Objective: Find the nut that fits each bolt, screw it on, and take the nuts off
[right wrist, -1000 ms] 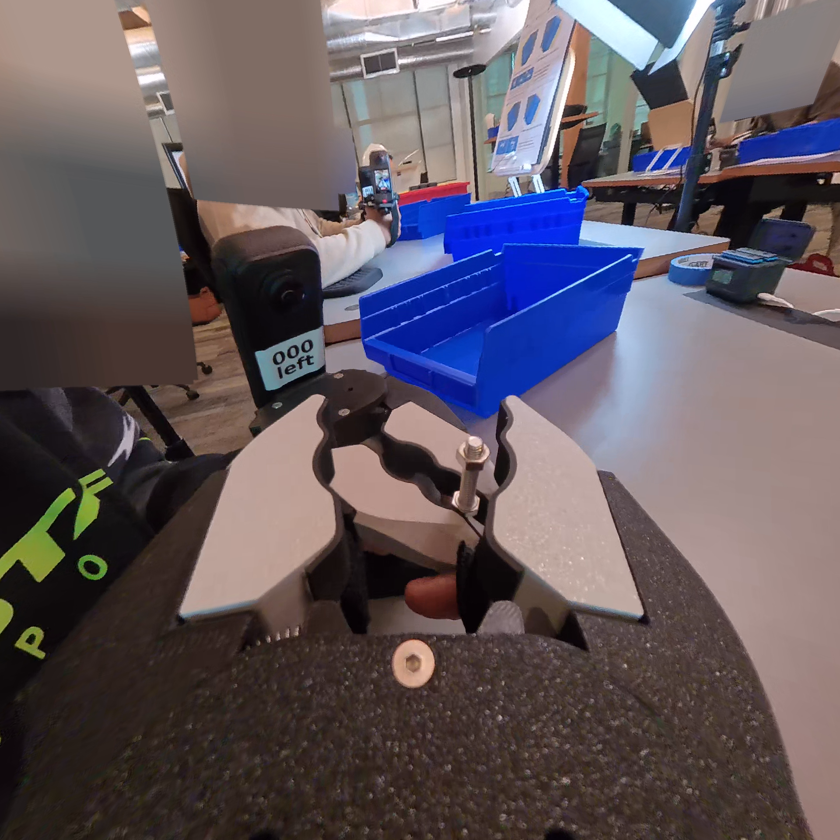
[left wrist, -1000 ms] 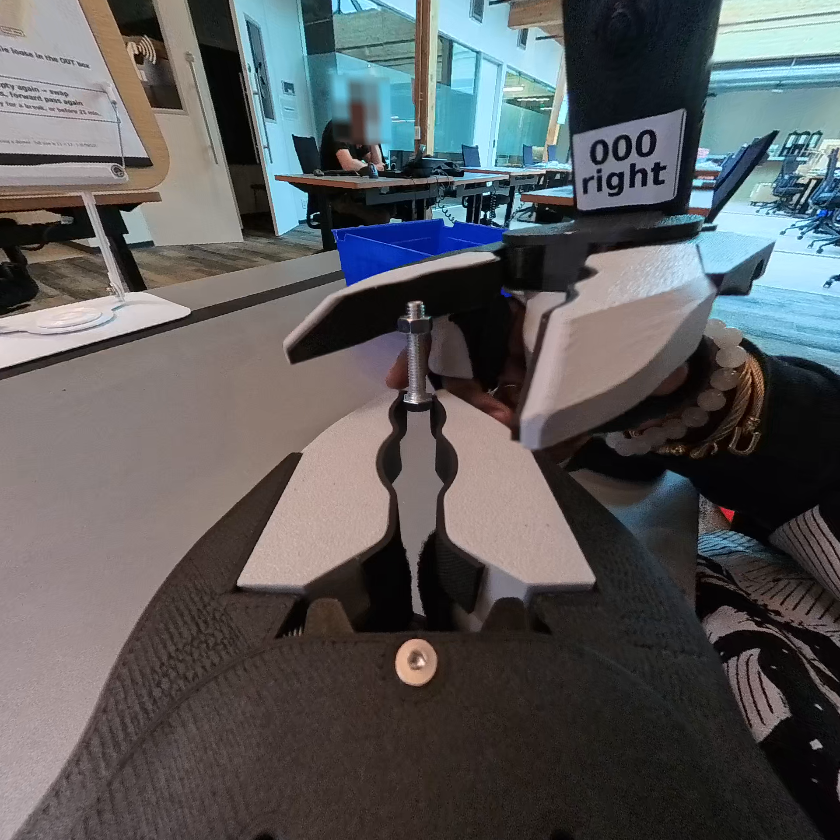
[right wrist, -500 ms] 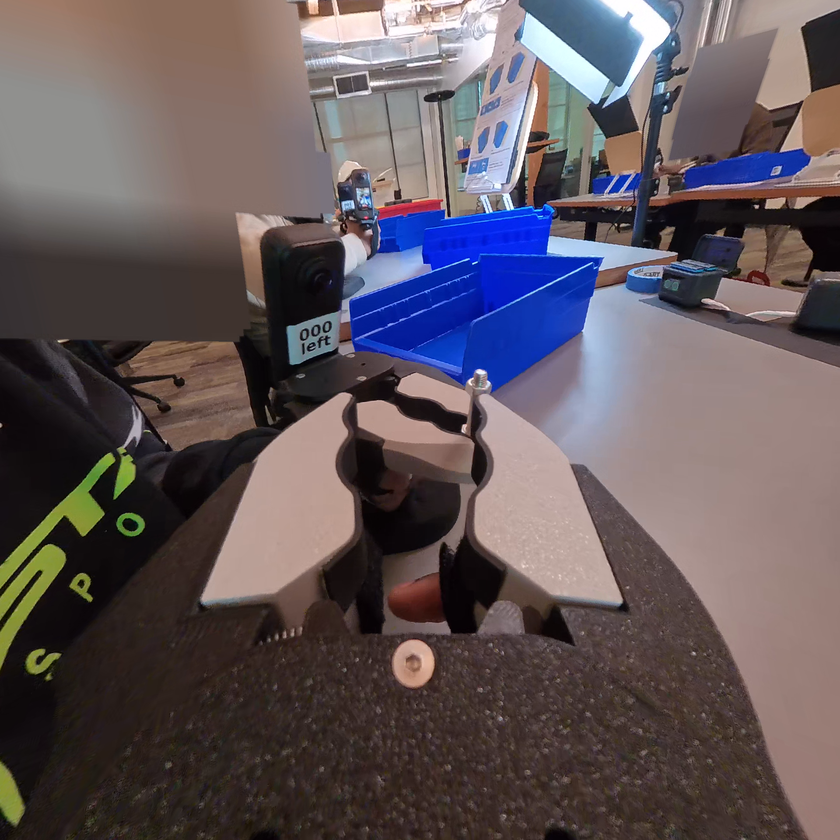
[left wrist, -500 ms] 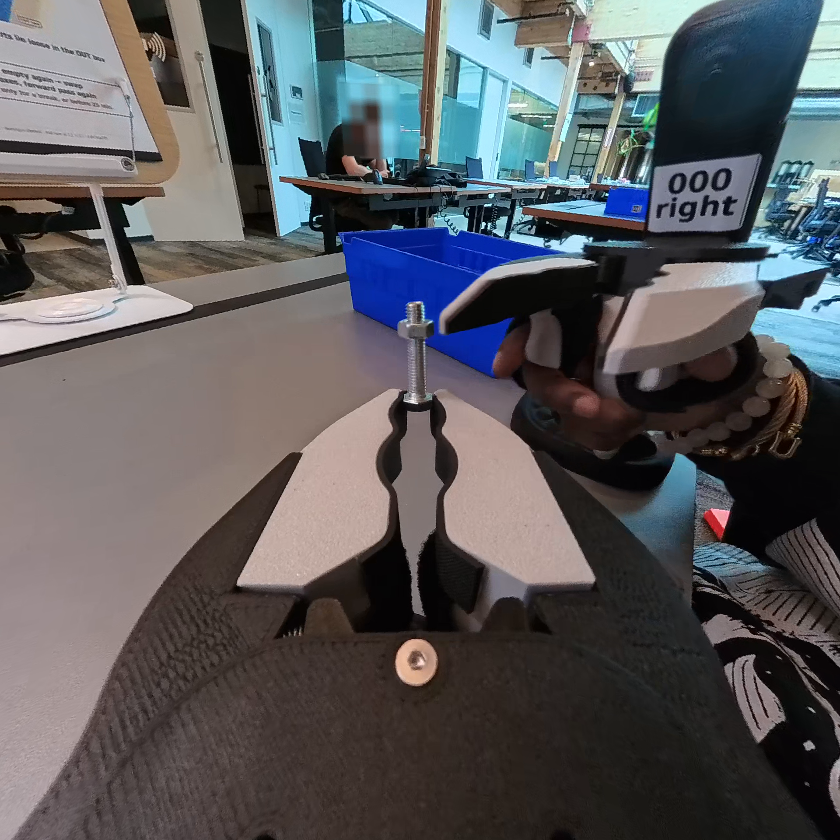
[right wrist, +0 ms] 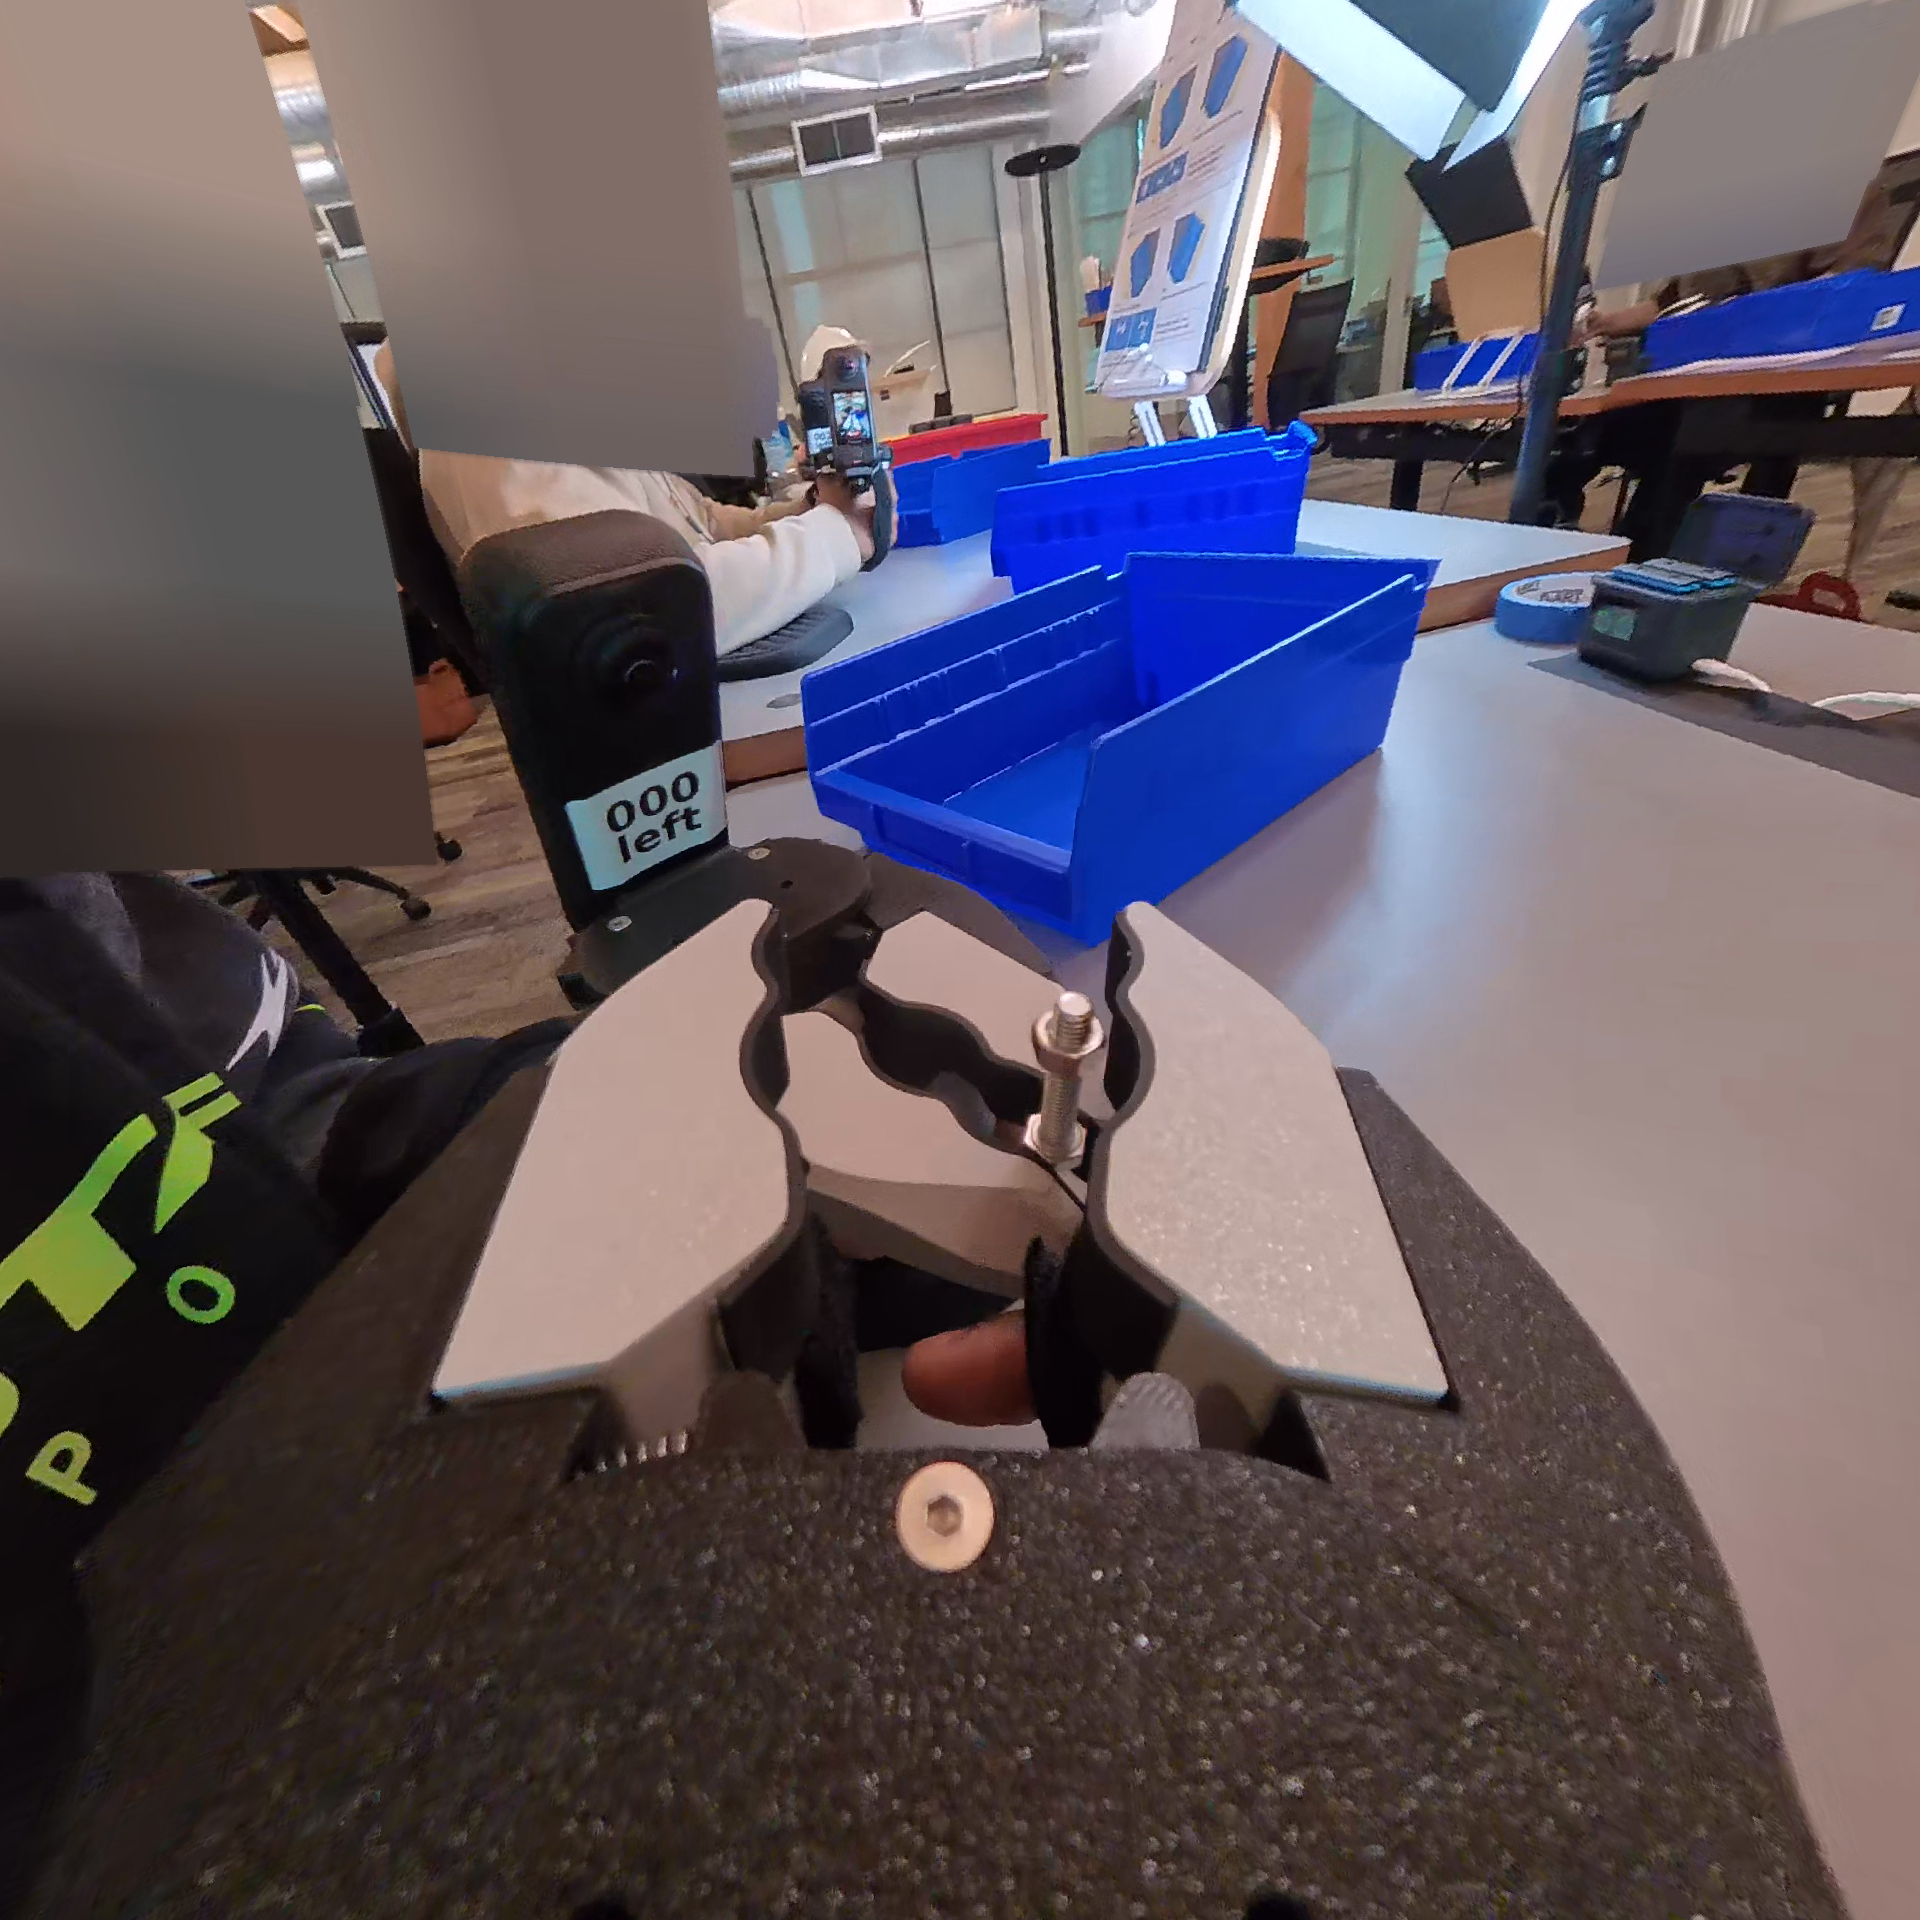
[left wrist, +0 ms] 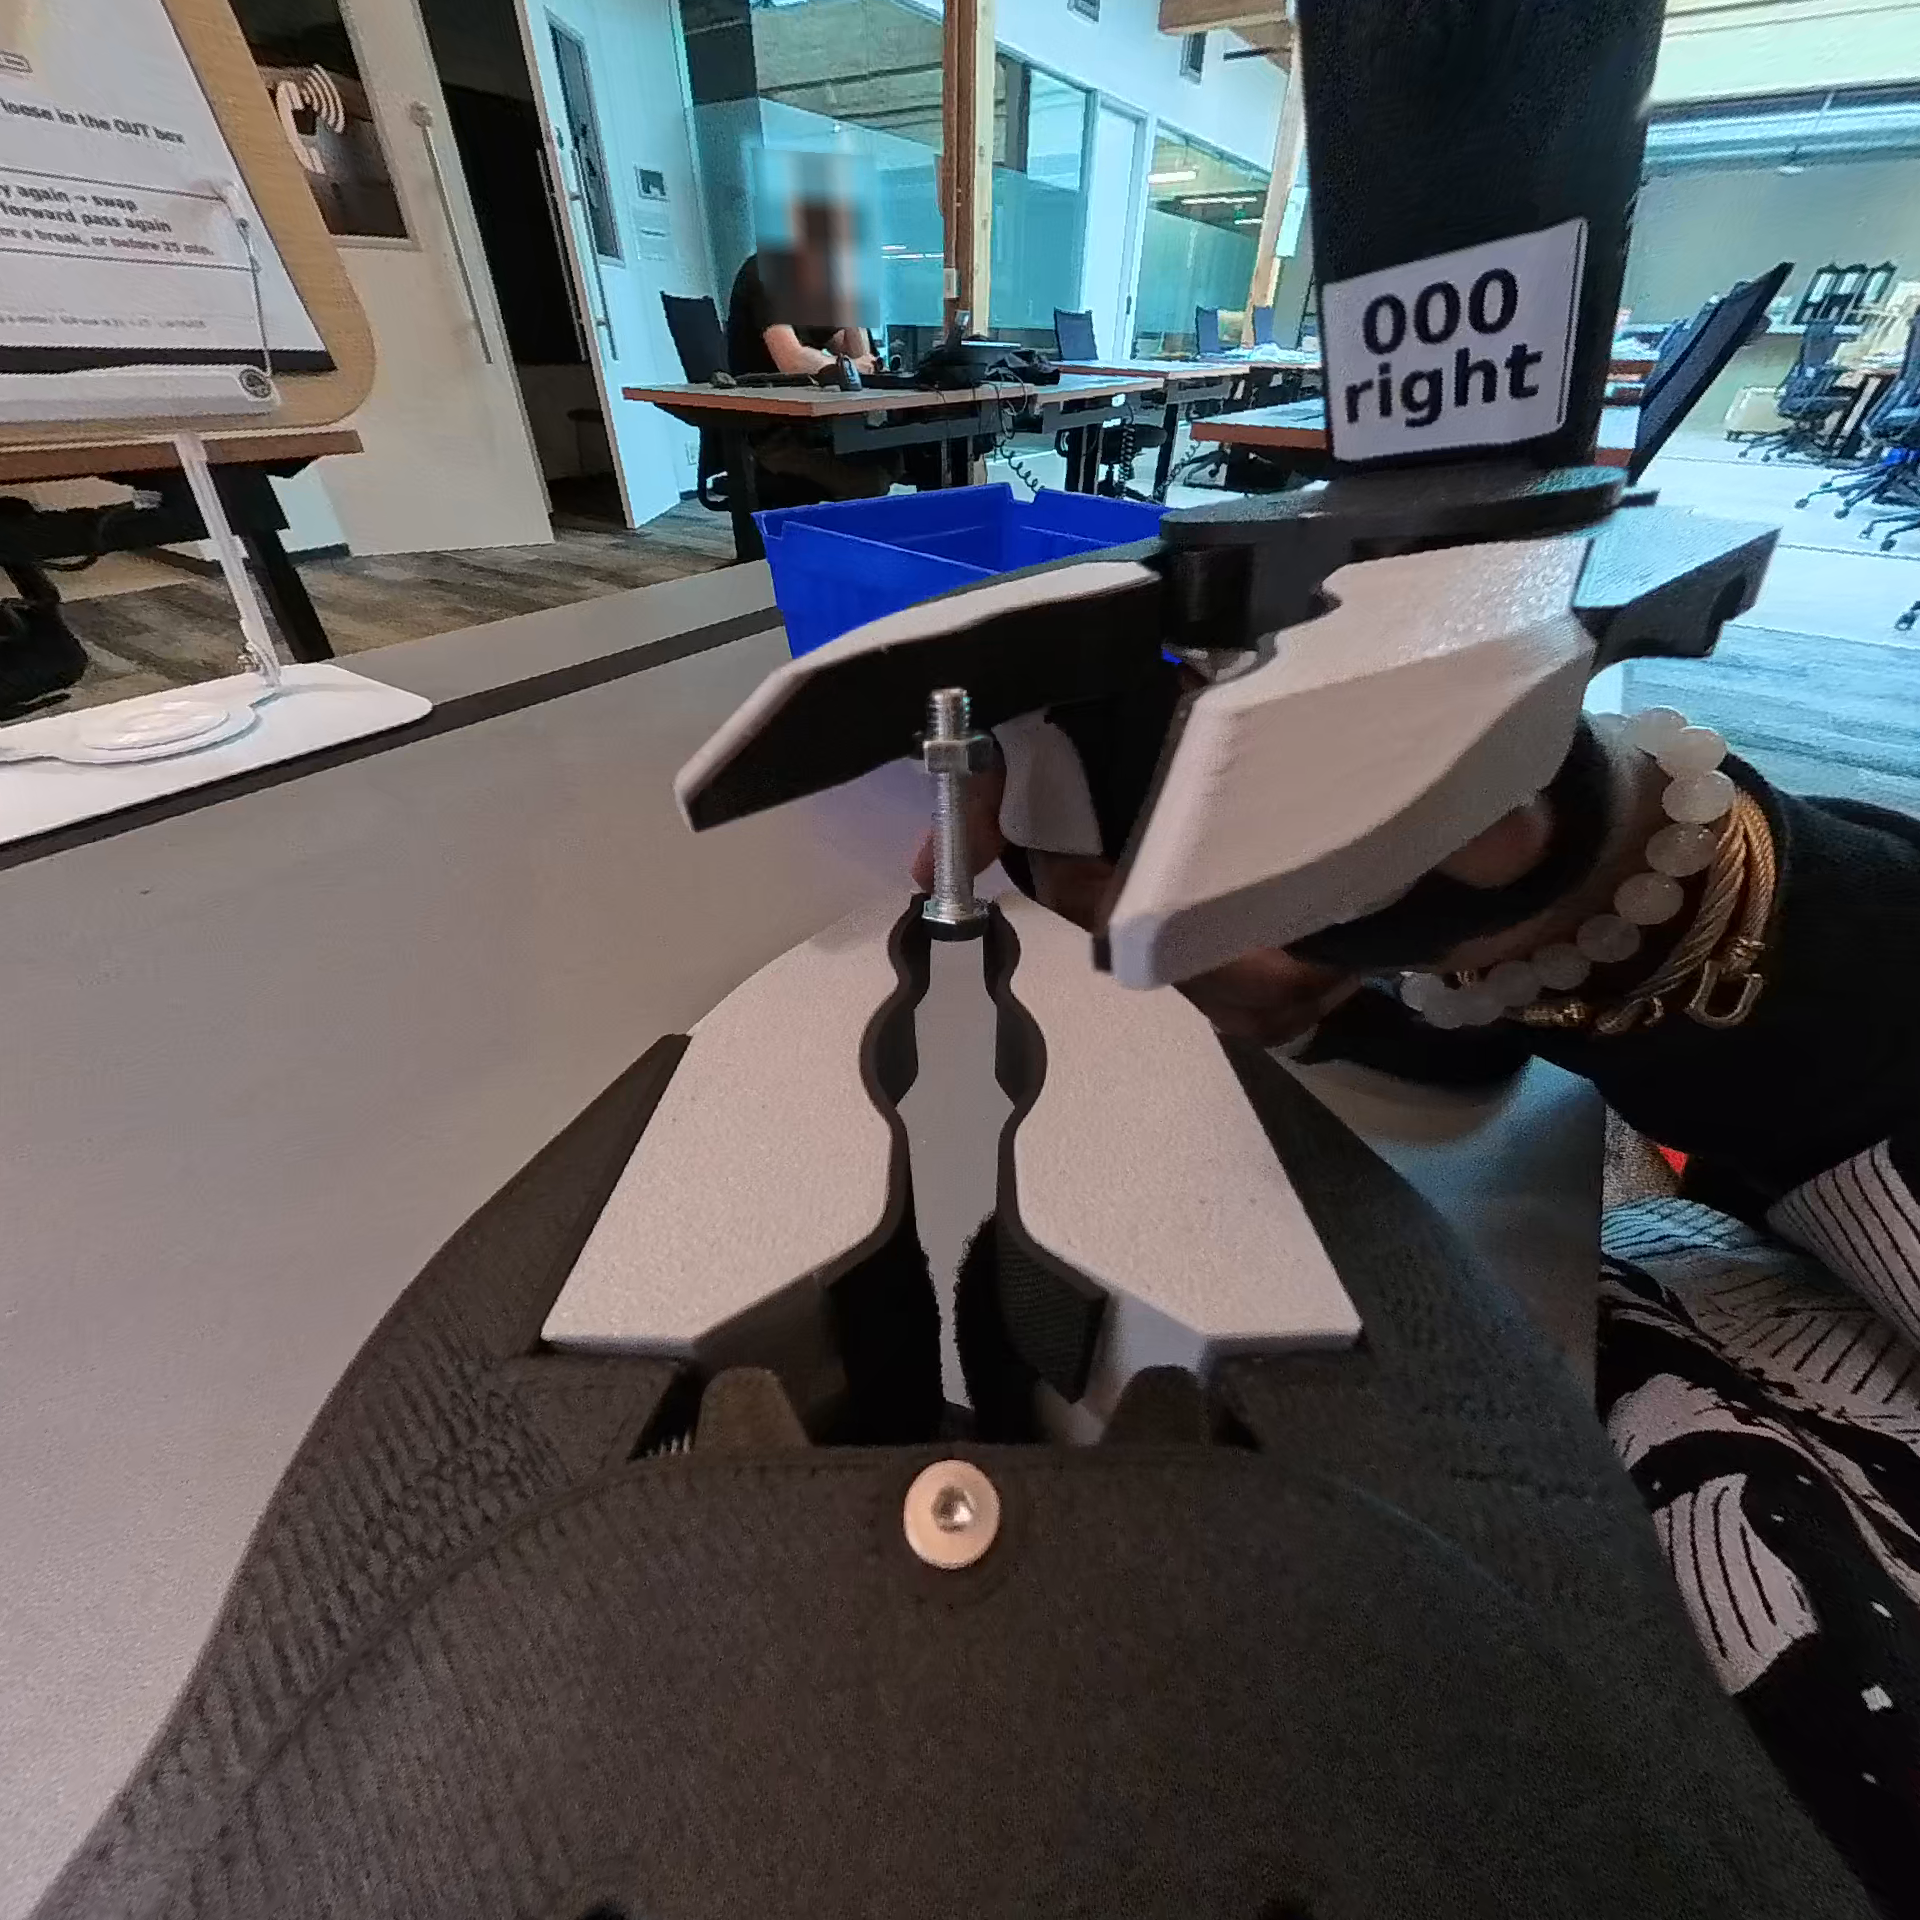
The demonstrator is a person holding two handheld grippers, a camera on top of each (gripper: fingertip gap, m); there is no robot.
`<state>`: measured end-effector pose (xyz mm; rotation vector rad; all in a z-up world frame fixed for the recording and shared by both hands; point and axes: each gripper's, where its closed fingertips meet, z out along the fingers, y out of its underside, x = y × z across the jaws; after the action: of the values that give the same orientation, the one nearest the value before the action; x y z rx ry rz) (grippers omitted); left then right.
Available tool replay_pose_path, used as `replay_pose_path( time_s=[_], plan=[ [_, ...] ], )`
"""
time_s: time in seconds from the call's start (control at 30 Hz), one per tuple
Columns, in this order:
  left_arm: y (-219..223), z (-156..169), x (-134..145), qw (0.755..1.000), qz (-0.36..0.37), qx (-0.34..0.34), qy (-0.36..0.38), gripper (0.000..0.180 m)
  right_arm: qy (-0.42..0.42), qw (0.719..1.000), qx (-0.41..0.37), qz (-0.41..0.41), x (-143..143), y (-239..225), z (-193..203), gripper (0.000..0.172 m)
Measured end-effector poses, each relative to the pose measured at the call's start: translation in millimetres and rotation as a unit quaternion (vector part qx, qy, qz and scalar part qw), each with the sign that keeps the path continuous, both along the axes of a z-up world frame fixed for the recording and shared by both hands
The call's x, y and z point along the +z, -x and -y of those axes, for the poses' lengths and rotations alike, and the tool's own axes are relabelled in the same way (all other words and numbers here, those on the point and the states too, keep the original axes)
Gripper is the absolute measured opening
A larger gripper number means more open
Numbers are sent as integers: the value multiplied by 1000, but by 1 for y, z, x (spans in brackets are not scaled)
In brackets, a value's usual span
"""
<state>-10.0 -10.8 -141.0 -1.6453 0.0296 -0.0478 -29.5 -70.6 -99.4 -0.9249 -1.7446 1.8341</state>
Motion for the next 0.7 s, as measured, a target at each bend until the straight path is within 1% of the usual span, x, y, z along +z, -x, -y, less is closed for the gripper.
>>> replay_pose_path(
  time_s=[0.13, 0.33, 0.43, 0.5, 0.57, 0.7],
  plan=[
    [2, 1, 1, 1000, 8, 2, -4, 10, -6, 1000, -11, -3, 0, -5, -5, 58],
    [4, 2, 2, 1000, 17, 6, -10, 10, 8, 999, -30, -6, 0, -21, -18, 53],
    [5, 2, 2, 1000, 18, 7, -9, 10, 13, 999, -24, -17, 4, -32, -20, 42],
    [4, 2, 2, 1000, 17, 7, -9, 10, 15, 999, -32, -23, 6, -33, -24, 39],
    [4, 2, 2, 1000, 17, 6, -9, 10, 16, 999, -43, -24, 6, -28, -29, 41],
    [3, 2, 2, 1000, 13, 3, -8, 10, 20, 999, -35, -14, 2, -15, -21, 54]
  ],
)
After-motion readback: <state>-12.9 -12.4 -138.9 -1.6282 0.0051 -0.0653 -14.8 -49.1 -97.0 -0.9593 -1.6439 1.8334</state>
